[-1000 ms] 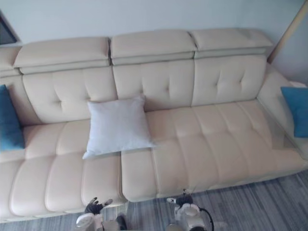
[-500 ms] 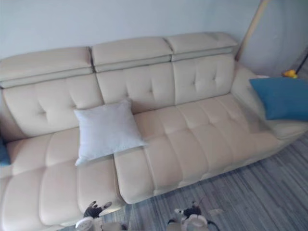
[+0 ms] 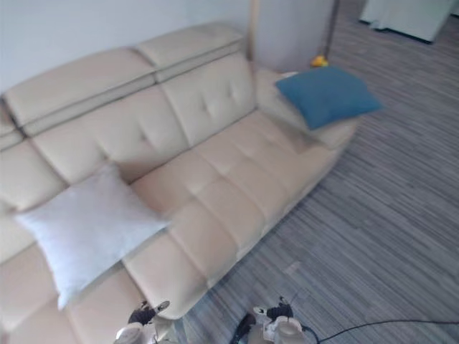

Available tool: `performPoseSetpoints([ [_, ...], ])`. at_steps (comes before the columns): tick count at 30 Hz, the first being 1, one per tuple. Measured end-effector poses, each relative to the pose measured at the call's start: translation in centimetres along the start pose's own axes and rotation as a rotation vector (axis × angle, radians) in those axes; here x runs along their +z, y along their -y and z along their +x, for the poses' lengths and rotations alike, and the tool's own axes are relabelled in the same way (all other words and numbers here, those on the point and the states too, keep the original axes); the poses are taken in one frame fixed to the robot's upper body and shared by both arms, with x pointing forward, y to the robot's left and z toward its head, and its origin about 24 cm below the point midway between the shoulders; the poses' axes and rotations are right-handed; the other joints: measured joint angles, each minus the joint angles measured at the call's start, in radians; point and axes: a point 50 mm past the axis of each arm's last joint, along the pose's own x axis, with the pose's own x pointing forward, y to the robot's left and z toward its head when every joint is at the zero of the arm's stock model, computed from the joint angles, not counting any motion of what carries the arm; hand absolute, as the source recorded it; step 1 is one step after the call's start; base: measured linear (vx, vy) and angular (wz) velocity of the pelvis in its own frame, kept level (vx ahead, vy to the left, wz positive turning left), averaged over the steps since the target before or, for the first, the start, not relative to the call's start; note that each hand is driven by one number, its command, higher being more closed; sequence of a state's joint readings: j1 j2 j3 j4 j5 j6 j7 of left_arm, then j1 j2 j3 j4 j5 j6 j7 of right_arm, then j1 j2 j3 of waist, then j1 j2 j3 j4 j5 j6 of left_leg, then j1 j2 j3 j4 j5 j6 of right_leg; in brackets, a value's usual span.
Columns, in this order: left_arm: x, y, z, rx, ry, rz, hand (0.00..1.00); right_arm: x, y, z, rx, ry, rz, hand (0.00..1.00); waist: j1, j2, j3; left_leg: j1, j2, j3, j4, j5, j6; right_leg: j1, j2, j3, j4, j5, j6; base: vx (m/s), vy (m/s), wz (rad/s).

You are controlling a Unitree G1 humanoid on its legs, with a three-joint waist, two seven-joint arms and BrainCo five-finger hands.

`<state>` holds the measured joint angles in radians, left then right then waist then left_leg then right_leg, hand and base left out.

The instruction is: Pick up cushions and gather them together orderly.

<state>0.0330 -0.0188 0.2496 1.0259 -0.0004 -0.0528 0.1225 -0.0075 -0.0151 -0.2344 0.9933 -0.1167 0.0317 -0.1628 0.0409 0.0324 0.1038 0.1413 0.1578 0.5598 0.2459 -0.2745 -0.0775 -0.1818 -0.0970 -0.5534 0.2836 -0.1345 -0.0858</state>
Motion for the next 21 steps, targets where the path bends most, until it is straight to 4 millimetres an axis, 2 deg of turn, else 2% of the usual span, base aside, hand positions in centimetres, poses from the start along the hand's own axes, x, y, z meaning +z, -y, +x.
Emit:
performPoseSetpoints([
  [2, -0.6, -0.1, -0.1, -0.006, -0.02, 0.017, 0.0, 0.2, 0.0, 0.2, 0.003, -0.006, -0.007, 0.0, 0.003, 0.006, -0.002, 0.003, 0.019, -0.028, 0.016, 0.001, 0.001, -0.001, 0.044, 0.033, -0.037, -0.006, -0.005, 0.1, -0.158, -0.9],
  [4, -0.2, -0.3, 0.0, -0.01, -0.007, 0.037, 0.0, -0.4, 0.2, 0.2, -0.005, -0.029, 0.011, 0.0, -0.008, -0.003, 0.012, -0.061, 0.092, -0.052, 0.216, 0.002, 0.001, 0.026, 0.087, 0.039, -0.073, -0.008, -0.008, 0.12, -0.193, -0.59],
  [5, 0.0, -0.5, 0.1, -0.004, -0.001, 0.029, 0.0, -0.5, 0.2, 0.1, -0.008, -0.033, 0.018, 0.0, -0.008, -0.004, 0.021, -0.1, 0.137, -0.079, 0.351, 0.009, 0.014, 0.048, 0.11, 0.051, -0.086, -0.004, -0.006, 0.1, -0.177, -0.55],
  [6, 0.1, -0.8, 0.1, 0.008, 0.001, 0.017, 0.0, -0.4, 0.1, 0.1, -0.006, -0.028, 0.013, 0.0, -0.004, 0.0, 0.033, -0.179, 0.179, -0.168, 0.548, 0.055, 0.087, 0.081, 0.144, 0.095, -0.089, -0.004, -0.036, 0.09, -0.114, -0.64],
  [7, 0.0, -1.0, 0.1, 0.014, 0.001, 0.011, 0.0, -0.2, 0.1, 0.2, -0.008, -0.023, 0.005, 0.0, 0.001, -0.001, 0.035, -0.207, 0.179, -0.214, 0.608, 0.044, 0.086, 0.087, 0.154, 0.119, -0.087, -0.007, -0.041, 0.12, -0.067, -1.12],
  [8, 0.2, -1.1, 0.0, 0.021, 0.018, -0.01, 0.0, 0.0, 0.0, 0.2, -0.004, -0.016, -0.004, 0.0, 0.018, -0.003, 0.041, -0.266, 0.136, -0.31, 0.687, -0.003, 0.041, 0.098, 0.176, 0.18, -0.085, -0.019, -0.058, 0.1, 0.002, -1.05],
  [9, 0.2, -1.1, 0.0, 0.021, 0.024, -0.01, 0.0, 0.1, -0.2, 0.2, 0.001, -0.014, -0.008, 0.0, 0.02, -0.003, 0.041, -0.284, 0.115, -0.336, 0.691, -0.018, 0.033, 0.099, 0.179, 0.197, -0.085, -0.02, -0.059, 0.15, 0.03, -1.46],
  [11, 0.9, -0.6, -0.1, 0.009, 0.056, -0.023, 0.0, 0.5, -1.0, 0.1, 0.017, -0.004, -0.001, 0.0, 0.032, -0.009, 0.055, -0.356, -0.015, -0.471, 0.565, -0.064, 0.02, 0.115, 0.203, 0.319, -0.09, -0.009, -0.041, 0.13, 0.027, -1.46],
  [12, 0.9, -0.5, -0.1, 0.008, 0.057, -0.025, 0.0, 0.5, -1.1, 0.1, 0.018, -0.005, -0.003, 0.0, 0.034, -0.008, 0.054, -0.367, -0.034, -0.494, 0.531, -0.066, 0.017, 0.115, 0.208, 0.341, -0.093, -0.008, -0.039, 0.11, 0.05, -1.6],
  [14, 1.1, -0.1, -0.1, 0.0, 0.065, -0.032, 0.0, 0.7, -1.5, 0.1, 0.029, 0.001, -0.011, 0.0, 0.056, 0.001, 0.054, -0.406, -0.123, -0.686, 0.351, -0.056, 0.011, 0.113, 0.241, 0.449, -0.103, -0.004, -0.033, 0.14, 0.08, -1.61],
  [15, 1.1, 0.0, -0.1, -0.002, 0.066, -0.034, 0.0, 0.7, -1.5, 0.1, 0.028, 0.0, -0.012, 0.0, 0.063, 0.003, 0.053, -0.407, -0.131, -0.72, 0.32, -0.048, 0.02, 0.114, 0.247, 0.47, -0.103, -0.003, -0.031, 0.18, 0.091, -1.59],
  [16, 1.0, 0.1, -0.2, -0.003, 0.063, -0.039, 0.0, 0.7, -1.5, 0.1, 0.027, -0.002, -0.016, 0.0, 0.068, 0.015, 0.045, -0.4, -0.127, -0.755, 0.255, -0.009, 0.061, 0.12, 0.27, 0.533, -0.103, -0.008, -0.024, 0.16, 0.085, -1.21],
  [17, 0.9, 0.1, -0.2, -0.001, 0.059, -0.041, 0.0, 0.8, -1.5, 0.1, 0.027, 0.0, -0.019, 0.0, 0.068, 0.018, 0.042, -0.39, -0.118, -0.745, 0.245, 0.018, 0.049, 0.125, 0.278, 0.557, -0.101, -0.012, -0.019, 0.23, 0.133, -1.42],
  [18, 0.8, -0.2, -0.2, 0.009, 0.056, -0.046, 0.0, 1.0, -1.6, 0.1, 0.031, 0.009, -0.021, 0.0, 0.073, 0.006, 0.035, -0.36, -0.099, -0.689, 0.219, 0.03, 0.012, 0.128, 0.279, 0.606, -0.087, -0.035, -0.01, 0.29, 0.15, -1.05],
  [19, 0.8, -0.5, -0.2, 0.014, 0.055, -0.045, 0.0, 1.2, -1.8, 0.0, 0.033, 0.019, -0.016, 0.0, 0.077, -0.003, 0.029, -0.34, -0.092, -0.648, 0.204, 0.027, 0.017, 0.123, 0.265, 0.611, -0.069, -0.065, 0.0, 0.38, 0.203, -1.4],
  [20, 0.6, -0.6, -0.2, 0.018, 0.051, -0.047, 0.0, 1.5, -2.0, -0.1, 0.038, 0.035, -0.005, 0.0, 0.081, -0.013, 0.018, -0.316, -0.082, -0.585, 0.191, 0.015, 0.03, 0.123, 0.228, 0.57, -0.052, -0.082, 0.021, 0.33, 0.19, -1.13],
  [21, 0.6, -0.7, -0.2, 0.019, 0.049, -0.045, 0.0, 1.4, -2.2, -0.1, 0.041, 0.034, -0.002, 0.0, 0.083, -0.017, 0.016, -0.305, -0.08, -0.562, 0.192, 0.008, 0.035, 0.125, 0.212, 0.55, -0.045, -0.085, 0.034, 0.3, 0.218, -1.1],
])
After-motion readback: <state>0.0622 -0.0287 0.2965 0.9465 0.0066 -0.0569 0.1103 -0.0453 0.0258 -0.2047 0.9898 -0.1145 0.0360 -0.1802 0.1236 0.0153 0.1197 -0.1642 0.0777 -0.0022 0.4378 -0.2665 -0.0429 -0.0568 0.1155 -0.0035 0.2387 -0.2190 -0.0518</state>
